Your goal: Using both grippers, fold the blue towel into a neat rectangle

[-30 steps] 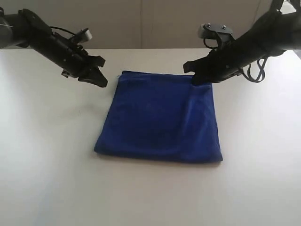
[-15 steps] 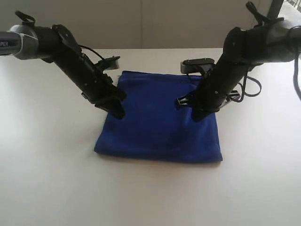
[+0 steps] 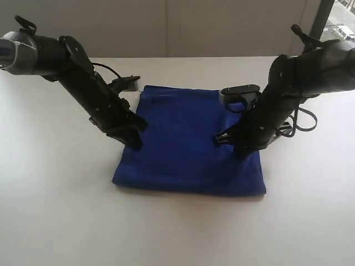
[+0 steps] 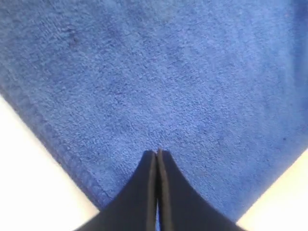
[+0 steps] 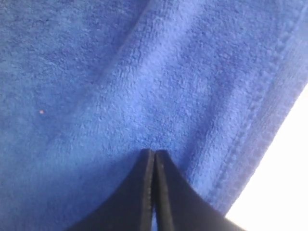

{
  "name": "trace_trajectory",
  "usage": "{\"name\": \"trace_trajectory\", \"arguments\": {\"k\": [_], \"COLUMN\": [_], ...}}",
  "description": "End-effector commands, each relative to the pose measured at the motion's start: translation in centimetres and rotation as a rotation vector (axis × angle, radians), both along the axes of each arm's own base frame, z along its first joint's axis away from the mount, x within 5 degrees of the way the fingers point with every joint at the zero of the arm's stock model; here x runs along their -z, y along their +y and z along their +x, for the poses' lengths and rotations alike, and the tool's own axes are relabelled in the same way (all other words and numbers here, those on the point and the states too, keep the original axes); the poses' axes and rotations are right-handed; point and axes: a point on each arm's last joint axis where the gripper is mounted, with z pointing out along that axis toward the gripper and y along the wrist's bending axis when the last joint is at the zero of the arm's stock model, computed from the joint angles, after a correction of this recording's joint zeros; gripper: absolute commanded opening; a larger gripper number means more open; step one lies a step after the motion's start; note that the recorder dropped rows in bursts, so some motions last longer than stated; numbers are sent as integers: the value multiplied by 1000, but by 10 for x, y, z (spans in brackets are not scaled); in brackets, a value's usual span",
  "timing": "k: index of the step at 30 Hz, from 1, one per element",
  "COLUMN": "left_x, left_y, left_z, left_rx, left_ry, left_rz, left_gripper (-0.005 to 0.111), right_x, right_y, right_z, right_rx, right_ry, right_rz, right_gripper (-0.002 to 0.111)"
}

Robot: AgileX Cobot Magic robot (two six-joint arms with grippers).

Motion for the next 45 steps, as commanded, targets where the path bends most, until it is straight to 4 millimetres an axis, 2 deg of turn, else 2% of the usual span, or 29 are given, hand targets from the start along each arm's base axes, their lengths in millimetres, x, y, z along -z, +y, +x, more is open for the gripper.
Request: {"name": "trace_trajectory", "arguments": {"k": [1,4,8,12,17,23,27,45], "left_x": [-33,-39,-40,-35,-23,-16,-12,37], "left_y": [0,1,3,-2,-11,-18,-20,-19], "left_z": [7,19,30,48,70,93,101,122], "left_rx": [-71,-144,-200,-206,-198,-216,-226,-352], "left_ry": [-201,-325,-435,-479,-500,-556,-577,-631], "left_rz": [-39,-47,-45,-50,-55,-69,-73,-53], "left_gripper": [0,0,0,0,0,0,0,0], "right_x": [-36,-48,-50,-35,-17,-7,1,8], "right_y": [-2,-3,-6,-15,-15,-15,-15,-15], "right_z": [8,11,19,27,29,32,32,28], "right_rx": [41,69,126,170,172,173,173,170], "right_ry": [-213,-290,-370,-372,-328,-322,-303,-251], "right_rz": [13,26,40,36,26,20,16,14], "right_gripper": [0,0,0,0,0,0,0,0]}}
